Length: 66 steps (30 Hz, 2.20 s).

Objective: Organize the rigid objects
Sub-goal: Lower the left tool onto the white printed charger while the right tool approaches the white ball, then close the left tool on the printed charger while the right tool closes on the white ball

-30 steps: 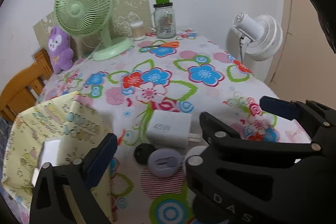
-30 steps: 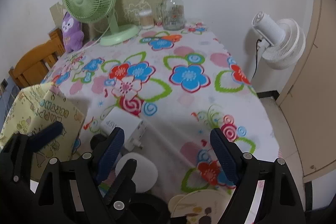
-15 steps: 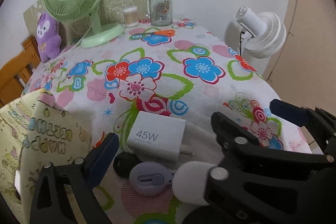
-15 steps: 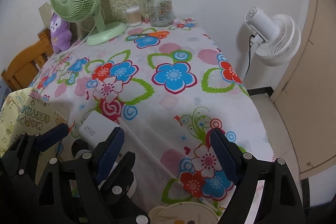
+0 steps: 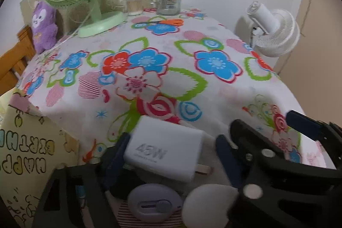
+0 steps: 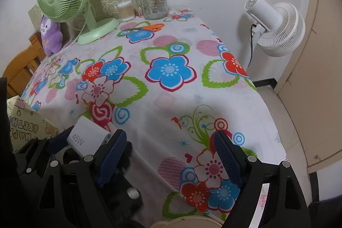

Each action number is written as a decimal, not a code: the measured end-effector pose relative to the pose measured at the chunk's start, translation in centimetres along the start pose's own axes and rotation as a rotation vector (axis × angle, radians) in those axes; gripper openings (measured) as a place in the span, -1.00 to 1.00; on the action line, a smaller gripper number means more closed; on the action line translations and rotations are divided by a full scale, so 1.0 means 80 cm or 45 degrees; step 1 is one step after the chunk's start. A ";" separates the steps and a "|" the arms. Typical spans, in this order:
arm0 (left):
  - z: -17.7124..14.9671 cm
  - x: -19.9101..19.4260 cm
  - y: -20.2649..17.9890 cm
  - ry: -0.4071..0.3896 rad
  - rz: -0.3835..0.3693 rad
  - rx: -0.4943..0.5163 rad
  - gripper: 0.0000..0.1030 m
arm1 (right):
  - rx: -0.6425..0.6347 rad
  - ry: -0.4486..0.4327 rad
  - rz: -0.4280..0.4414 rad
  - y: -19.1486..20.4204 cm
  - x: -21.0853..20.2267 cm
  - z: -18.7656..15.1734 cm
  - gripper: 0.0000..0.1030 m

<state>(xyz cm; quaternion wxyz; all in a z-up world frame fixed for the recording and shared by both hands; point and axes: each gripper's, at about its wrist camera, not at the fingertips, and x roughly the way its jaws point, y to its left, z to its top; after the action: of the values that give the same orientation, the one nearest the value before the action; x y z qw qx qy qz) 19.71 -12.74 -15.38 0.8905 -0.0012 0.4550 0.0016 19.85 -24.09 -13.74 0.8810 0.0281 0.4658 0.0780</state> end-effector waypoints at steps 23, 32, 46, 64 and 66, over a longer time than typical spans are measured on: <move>-0.037 -0.069 -0.003 -0.067 -0.047 0.035 0.33 | -0.042 -0.101 0.002 0.014 -0.068 -0.033 0.68; -0.068 -0.079 0.001 -0.039 -0.054 0.023 0.34 | -0.061 -0.092 -0.008 0.019 -0.075 -0.062 0.67; -0.090 -0.064 0.026 0.056 -0.043 0.001 0.33 | -0.270 0.013 0.050 0.066 -0.040 -0.065 0.67; -0.081 -0.062 0.030 0.037 -0.087 -0.001 0.33 | -0.170 0.040 0.043 0.067 -0.024 -0.064 0.08; -0.080 -0.066 0.029 0.027 -0.091 0.004 0.33 | -0.163 0.035 0.038 0.066 -0.028 -0.062 0.08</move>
<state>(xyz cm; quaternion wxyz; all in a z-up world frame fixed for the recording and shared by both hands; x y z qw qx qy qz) 11.43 -10.46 -14.88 0.8852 -0.0162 0.4640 -0.0308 13.95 -19.38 -14.09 0.8732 -0.0225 0.4715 0.1213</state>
